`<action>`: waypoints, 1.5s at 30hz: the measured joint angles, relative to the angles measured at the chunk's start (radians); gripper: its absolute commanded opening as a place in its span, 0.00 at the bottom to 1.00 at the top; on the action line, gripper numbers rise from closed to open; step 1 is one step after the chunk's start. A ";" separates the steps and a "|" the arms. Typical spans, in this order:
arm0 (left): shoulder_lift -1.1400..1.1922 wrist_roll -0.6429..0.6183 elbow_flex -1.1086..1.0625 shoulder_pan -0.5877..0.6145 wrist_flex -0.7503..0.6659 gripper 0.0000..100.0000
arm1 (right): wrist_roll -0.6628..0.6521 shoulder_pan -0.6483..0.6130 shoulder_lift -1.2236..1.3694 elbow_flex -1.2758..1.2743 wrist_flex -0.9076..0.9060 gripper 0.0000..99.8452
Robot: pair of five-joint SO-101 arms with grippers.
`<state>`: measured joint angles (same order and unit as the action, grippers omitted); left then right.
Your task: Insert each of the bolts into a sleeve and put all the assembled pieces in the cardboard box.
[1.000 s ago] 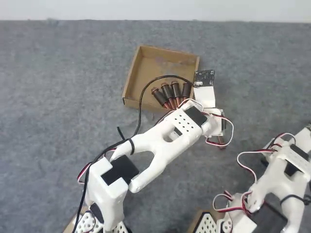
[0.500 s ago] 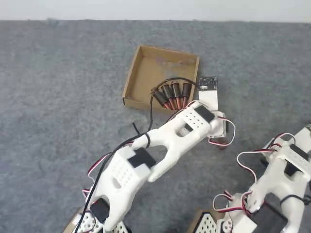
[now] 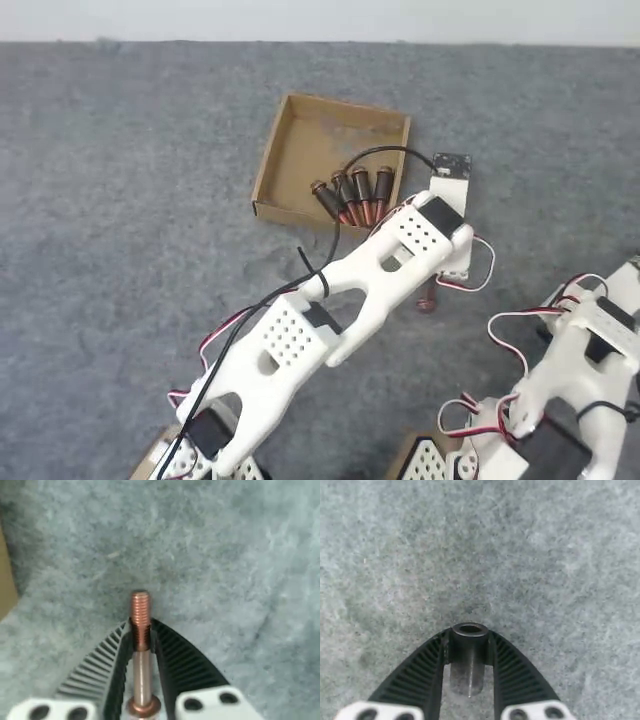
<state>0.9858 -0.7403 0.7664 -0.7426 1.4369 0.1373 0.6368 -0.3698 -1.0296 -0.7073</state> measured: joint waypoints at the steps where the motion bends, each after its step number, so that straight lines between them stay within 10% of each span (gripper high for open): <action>1: 0.002 0.015 0.011 0.000 0.020 0.01 | 0.000 0.000 0.000 0.000 0.000 0.01; 24: -0.345 0.284 -0.201 0.000 0.276 0.01 | 0.000 -0.034 0.000 0.000 0.000 0.01; 45: -0.773 1.000 -0.750 0.230 0.272 0.01 | 0.000 -0.041 0.000 0.000 0.000 0.01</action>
<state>0.2125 0.2601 0.0161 -0.5125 1.7085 0.1373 0.5953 -0.3698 -1.0296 -0.7073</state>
